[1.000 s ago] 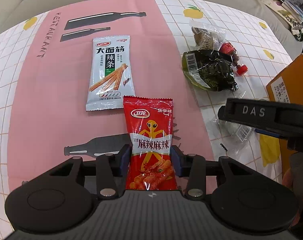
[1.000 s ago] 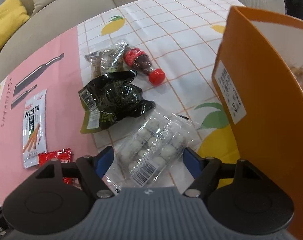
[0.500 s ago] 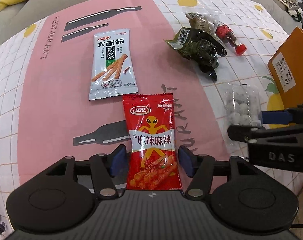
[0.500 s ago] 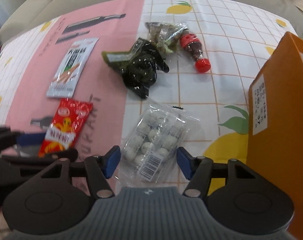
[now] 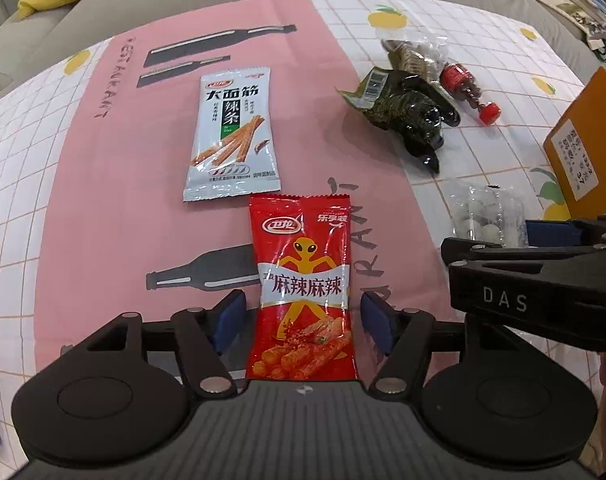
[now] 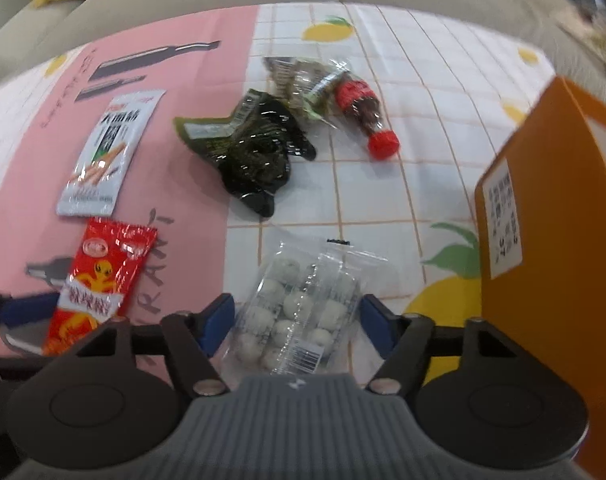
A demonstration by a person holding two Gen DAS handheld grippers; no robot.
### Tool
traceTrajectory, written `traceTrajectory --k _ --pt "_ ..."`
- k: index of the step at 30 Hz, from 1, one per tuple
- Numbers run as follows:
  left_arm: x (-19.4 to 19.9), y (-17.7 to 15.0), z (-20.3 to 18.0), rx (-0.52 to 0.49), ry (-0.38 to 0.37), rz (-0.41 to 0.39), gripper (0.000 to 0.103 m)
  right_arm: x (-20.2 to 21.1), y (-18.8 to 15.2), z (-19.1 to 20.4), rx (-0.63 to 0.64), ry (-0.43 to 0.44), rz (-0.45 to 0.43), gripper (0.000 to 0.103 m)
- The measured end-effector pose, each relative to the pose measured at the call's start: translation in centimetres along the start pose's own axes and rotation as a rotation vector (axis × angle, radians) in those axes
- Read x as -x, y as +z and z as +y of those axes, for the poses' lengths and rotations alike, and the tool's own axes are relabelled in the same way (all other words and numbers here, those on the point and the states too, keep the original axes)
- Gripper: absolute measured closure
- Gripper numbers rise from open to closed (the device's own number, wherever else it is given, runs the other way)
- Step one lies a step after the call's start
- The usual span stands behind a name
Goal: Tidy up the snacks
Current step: 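Grasp the red spicy-strip packet with the left tool while the right tool grasps the clear white-ball packet, then carry both packets into the orange box and open both tools to release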
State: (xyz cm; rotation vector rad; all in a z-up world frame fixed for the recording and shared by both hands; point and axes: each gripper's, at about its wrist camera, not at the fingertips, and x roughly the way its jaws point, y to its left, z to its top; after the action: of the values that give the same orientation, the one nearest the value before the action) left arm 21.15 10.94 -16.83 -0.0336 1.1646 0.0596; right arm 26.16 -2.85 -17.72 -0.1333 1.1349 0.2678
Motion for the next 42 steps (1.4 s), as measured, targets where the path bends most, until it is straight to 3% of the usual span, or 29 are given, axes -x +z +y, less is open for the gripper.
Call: traceTrajectory --k 1,4,11,26,35,42 --pt "0.1 -0.1 0.0 0.001 0.001 -0.009 0.033 0.1 -0.2 -0.1 -0.008 0.007 -0.011 0.039" --pt "0.4 -0.3 0.1 0.022 0.008 -0.037 0.055 0.3 -0.4 -1.0 -0.017 0.021 -0.018 0.042" --pt "1.0 -0.1 1.5 0.154 -0.036 -0.035 0.068 1.2 -0.8 -1.3 -0.012 0.061 -0.005 0.046" --pt "9.5 -0.7 0.1 0.258 -0.178 -0.150 0.068 9.9 -2.3 -3.1 0.020 0.139 -0.145 0.047" --pt "15.5 -0.1 -3.5 0.231 -0.272 -0.228 0.068 16.3 -3.3 -7.2 -0.007 0.202 -0.240 0.047" --pt "17.9 1.2 -8.1 0.144 -0.370 -0.244 0.068 20.4 -3.9 -11.2 -0.021 0.211 -0.282 0.047"
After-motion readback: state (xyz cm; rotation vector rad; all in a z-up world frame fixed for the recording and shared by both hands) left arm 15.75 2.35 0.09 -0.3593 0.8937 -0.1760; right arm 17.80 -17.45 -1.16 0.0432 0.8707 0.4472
